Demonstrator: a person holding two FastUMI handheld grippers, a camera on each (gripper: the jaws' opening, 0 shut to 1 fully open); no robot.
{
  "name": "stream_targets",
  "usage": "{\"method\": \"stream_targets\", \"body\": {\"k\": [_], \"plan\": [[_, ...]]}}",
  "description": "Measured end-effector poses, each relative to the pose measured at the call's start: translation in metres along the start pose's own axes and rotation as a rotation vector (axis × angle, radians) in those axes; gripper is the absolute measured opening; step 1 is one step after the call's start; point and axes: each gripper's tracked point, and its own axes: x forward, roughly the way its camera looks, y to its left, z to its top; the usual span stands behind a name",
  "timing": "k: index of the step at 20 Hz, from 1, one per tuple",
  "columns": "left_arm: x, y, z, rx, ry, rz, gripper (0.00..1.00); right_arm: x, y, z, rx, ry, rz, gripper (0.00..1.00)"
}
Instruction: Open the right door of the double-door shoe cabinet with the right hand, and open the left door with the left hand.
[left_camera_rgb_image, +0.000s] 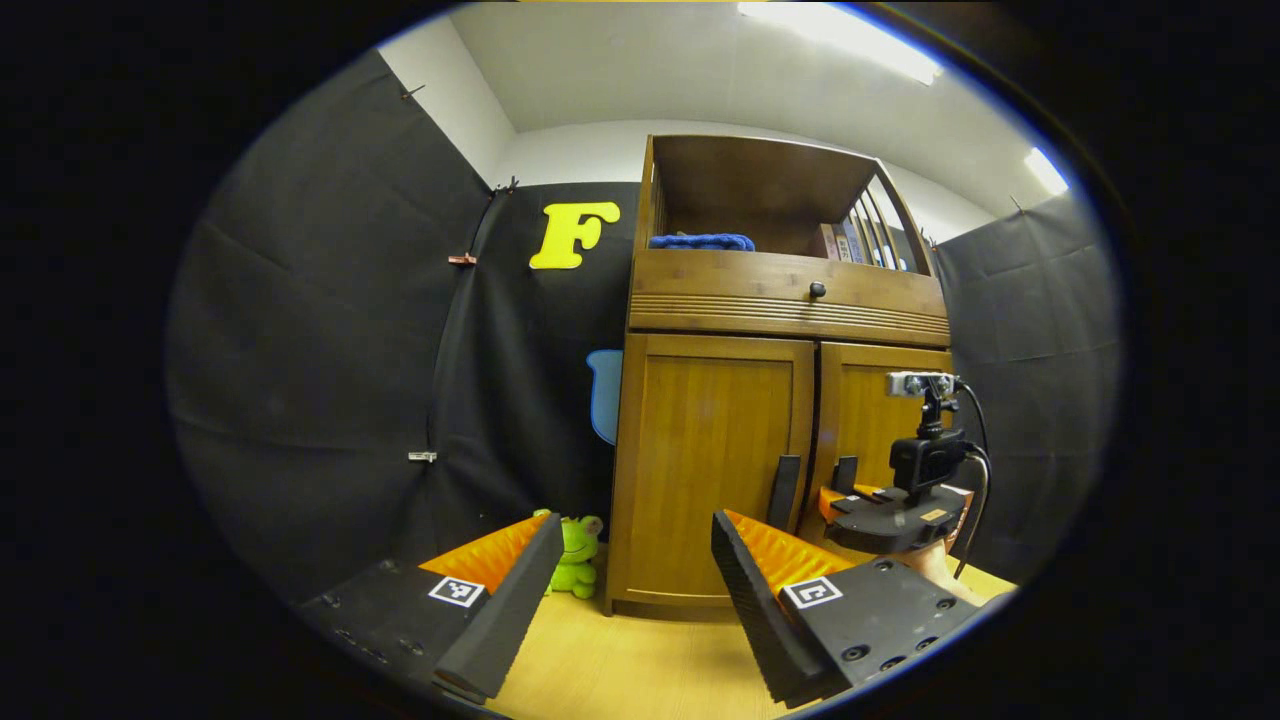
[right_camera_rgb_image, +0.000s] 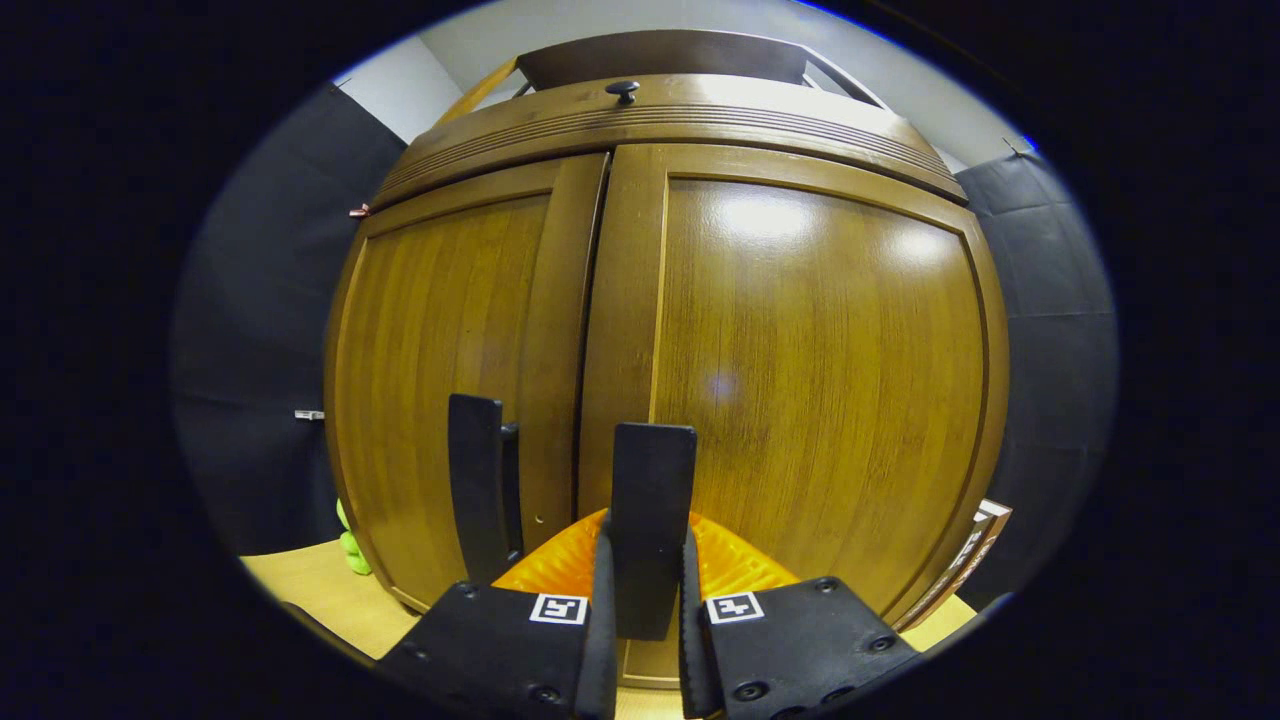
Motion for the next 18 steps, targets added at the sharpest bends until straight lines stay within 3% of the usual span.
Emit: {"method": "stream_targets", "body": {"k": [1, 2, 3, 6, 9, 10, 11, 12, 13, 14, 17, 18], "plan": [[0.0, -0.001, 0.0, 0.007, -0.002, 0.004, 0.93, -0.005, 0.0, 0.0, 0.002, 0.004, 0.009, 0.24], [0.0, -0.002, -0.002, 0.014, -0.004, 0.006, 0.93, -0.01, 0.001, 0.001, 0.003, 0.003, 0.015, 0.29], [-0.001, -0.004, -0.001, 0.018, -0.007, 0.005, 0.93, -0.016, 0.0, 0.001, 0.001, 0.007, 0.022, 0.24], [-0.005, -0.018, -0.001, 0.013, -0.005, -0.026, 0.89, -0.033, -0.001, 0.002, -0.001, 0.011, 0.043, 0.29], [-0.01, -0.029, 0.005, 0.007, -0.024, -0.046, 0.93, -0.048, -0.003, 0.003, -0.005, 0.009, 0.062, 0.24], [-0.012, -0.034, 0.005, 0.006, -0.025, -0.056, 0.89, -0.054, -0.004, 0.003, -0.008, 0.011, 0.068, 0.24], [-0.012, -0.038, 0.004, 0.004, -0.025, -0.066, 0.93, -0.059, -0.004, 0.004, -0.008, 0.014, 0.075, 0.24], [-0.013, -0.043, 0.004, 0.002, -0.025, -0.077, 0.89, -0.064, -0.005, 0.004, -0.007, 0.014, 0.08, 0.24], [-0.014, -0.048, 0.005, 0.001, -0.025, -0.087, 0.89, -0.07, -0.006, 0.005, -0.01, 0.015, 0.085, 0.28], [-0.014, -0.053, 0.004, 0.001, -0.026, -0.097, 0.89, -0.075, -0.008, 0.006, -0.013, 0.013, 0.09, 0.24], [-0.013, -0.068, 0.003, 0.003, -0.021, -0.126, 0.89, -0.094, -0.013, 0.009, -0.014, 0.011, 0.103, 0.28], [-0.014, -0.074, 0.001, 0.004, -0.018, -0.137, 0.89, -0.099, -0.016, 0.01, -0.012, 0.009, 0.107, 0.24]]}}
